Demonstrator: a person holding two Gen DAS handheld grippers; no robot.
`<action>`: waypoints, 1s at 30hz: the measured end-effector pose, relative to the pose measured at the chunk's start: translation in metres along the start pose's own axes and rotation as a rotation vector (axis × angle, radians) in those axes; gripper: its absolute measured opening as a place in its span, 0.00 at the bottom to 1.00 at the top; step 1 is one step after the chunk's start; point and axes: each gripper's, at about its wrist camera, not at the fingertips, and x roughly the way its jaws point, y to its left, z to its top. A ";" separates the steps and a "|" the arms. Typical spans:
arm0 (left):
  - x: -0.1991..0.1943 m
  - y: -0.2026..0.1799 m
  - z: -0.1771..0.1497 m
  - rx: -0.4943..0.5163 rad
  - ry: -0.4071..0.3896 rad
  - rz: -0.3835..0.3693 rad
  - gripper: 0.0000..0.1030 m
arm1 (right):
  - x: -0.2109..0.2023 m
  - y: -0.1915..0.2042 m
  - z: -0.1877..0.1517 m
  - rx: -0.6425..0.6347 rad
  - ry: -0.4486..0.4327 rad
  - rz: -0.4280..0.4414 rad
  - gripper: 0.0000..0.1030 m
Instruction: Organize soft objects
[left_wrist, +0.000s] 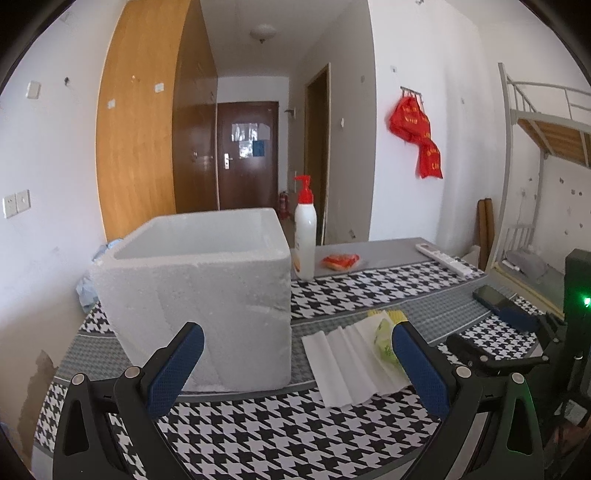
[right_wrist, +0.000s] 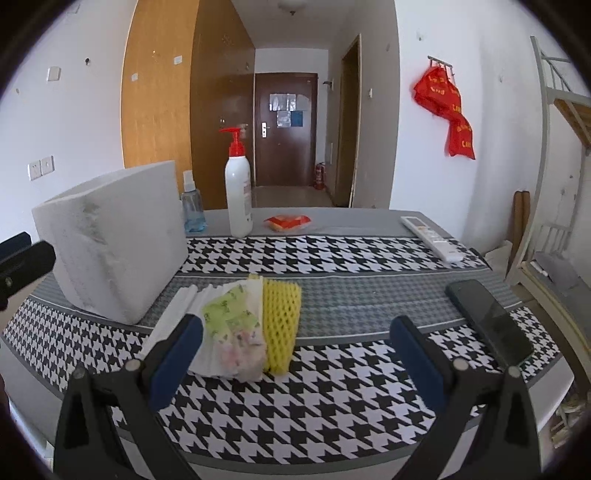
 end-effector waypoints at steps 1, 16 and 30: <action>0.002 0.000 -0.001 0.000 0.005 -0.002 0.99 | 0.001 -0.001 0.000 -0.005 0.002 0.001 0.99; 0.038 -0.019 -0.018 0.024 0.115 -0.064 0.99 | 0.013 -0.016 -0.003 -0.010 0.042 0.018 0.99; 0.052 -0.009 -0.030 -0.001 0.184 -0.047 0.99 | 0.029 0.006 -0.007 -0.077 0.087 0.103 0.97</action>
